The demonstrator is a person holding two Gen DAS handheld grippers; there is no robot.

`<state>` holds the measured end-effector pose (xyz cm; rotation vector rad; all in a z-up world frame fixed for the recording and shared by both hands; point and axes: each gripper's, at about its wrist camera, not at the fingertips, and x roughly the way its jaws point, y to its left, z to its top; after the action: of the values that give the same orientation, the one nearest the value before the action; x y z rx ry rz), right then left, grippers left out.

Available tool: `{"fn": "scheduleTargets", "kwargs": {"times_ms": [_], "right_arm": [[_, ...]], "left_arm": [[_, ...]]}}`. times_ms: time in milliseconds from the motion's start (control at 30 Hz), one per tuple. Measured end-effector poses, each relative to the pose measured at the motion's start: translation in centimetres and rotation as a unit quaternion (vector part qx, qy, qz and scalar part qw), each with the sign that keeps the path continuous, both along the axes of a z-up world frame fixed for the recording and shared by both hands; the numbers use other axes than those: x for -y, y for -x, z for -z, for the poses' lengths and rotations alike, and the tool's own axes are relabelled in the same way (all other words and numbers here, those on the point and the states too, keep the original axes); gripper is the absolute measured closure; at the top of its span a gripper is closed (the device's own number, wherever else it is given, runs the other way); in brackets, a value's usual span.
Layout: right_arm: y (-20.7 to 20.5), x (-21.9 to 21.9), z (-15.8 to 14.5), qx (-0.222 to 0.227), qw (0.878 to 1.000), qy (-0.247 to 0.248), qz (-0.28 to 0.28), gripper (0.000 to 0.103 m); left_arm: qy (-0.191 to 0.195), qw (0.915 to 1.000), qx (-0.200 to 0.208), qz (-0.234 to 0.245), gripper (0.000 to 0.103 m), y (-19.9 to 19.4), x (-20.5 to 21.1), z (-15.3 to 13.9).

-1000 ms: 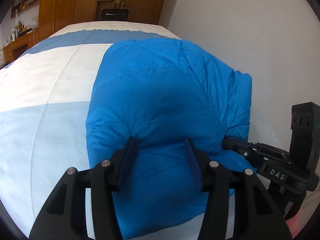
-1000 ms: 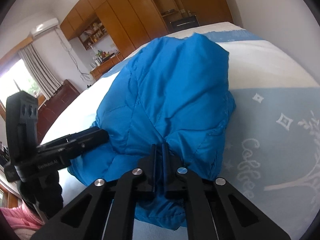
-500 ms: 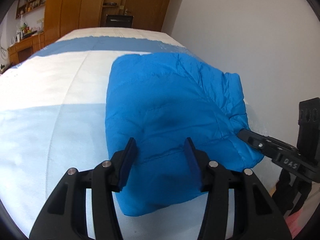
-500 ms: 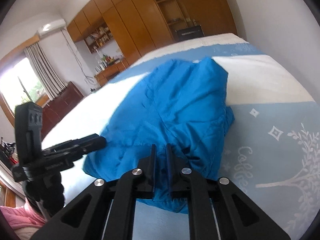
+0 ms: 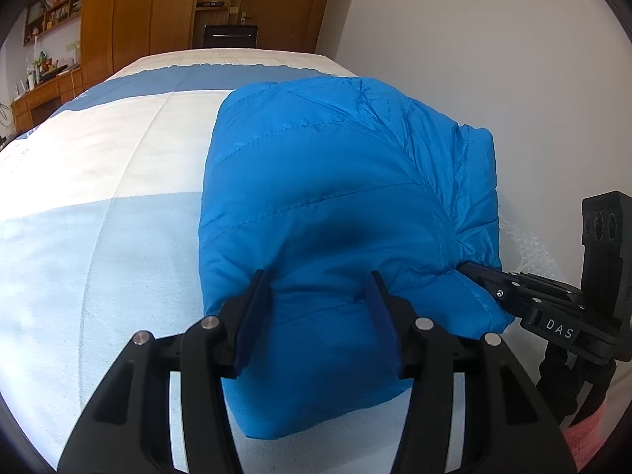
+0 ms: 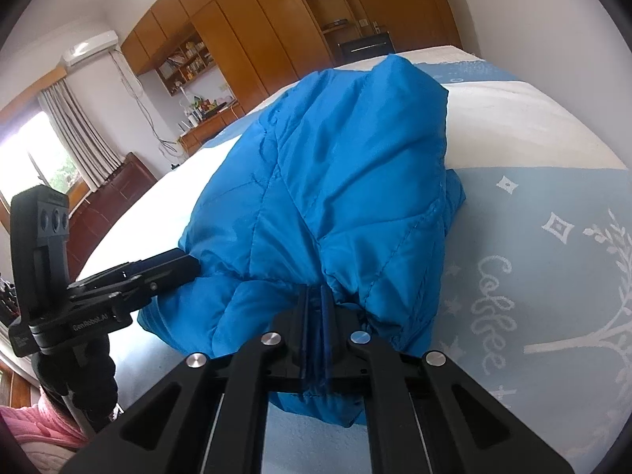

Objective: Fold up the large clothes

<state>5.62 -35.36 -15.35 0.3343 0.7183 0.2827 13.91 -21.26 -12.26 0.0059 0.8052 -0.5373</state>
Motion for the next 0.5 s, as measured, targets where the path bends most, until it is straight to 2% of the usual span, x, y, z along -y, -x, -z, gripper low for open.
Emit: {"fn": "scheduleTargets", "kwargs": {"times_ms": [167,367,500], "right_arm": [[-0.09,0.69,-0.57,-0.004,1.0,-0.028,-0.004,0.099],[-0.19,0.07,-0.75,0.0,1.0,-0.011,-0.002,0.099],[-0.19,0.09,-0.84,-0.005,1.0,-0.023,-0.001,0.099]], "left_arm": [[0.002,1.0,0.003,-0.002,0.052,-0.02,-0.28,-0.26],[0.009,1.0,0.004,0.001,0.052,-0.22,-0.38,0.01],[0.011,0.9999,0.004,0.001,0.052,0.09,-0.34,-0.15]]}}
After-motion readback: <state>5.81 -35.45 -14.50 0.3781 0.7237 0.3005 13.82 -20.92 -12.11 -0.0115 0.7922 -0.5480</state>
